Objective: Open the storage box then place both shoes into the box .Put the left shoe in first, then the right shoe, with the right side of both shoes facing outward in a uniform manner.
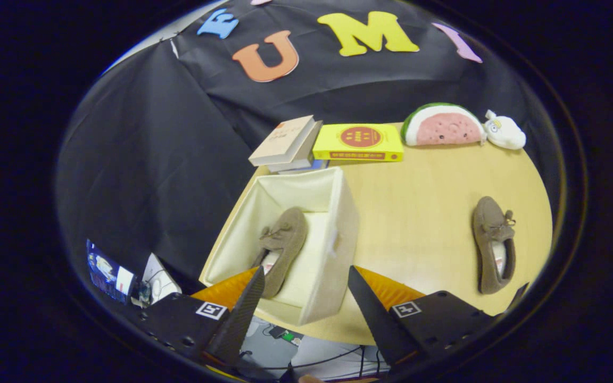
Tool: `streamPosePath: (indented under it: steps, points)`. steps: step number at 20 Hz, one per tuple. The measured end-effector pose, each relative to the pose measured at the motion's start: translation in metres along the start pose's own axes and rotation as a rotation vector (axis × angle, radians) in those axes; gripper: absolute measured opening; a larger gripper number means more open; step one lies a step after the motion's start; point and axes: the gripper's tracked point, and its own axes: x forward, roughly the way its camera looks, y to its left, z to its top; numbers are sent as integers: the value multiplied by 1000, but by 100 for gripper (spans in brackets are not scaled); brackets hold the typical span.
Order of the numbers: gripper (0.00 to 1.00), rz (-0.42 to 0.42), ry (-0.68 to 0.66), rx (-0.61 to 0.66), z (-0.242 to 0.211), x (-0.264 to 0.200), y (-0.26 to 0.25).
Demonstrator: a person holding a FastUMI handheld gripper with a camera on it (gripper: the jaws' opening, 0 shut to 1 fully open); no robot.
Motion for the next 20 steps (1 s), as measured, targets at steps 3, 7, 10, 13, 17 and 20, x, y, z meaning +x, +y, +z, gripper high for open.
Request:
streamPosePath:
  steps: [3,7,10,13,17,20]
  points:
    - [96,-70,-20,15,4,-19,-51]
    - [96,-187,8,10,2,-33,-126]
    - [96,-249,39,43,-3,-38,-177]
    - [96,-288,71,86,-16,-38,-225]
    - [96,-345,105,89,-25,-38,-278]
    - [96,-398,116,91,-26,-41,-315]
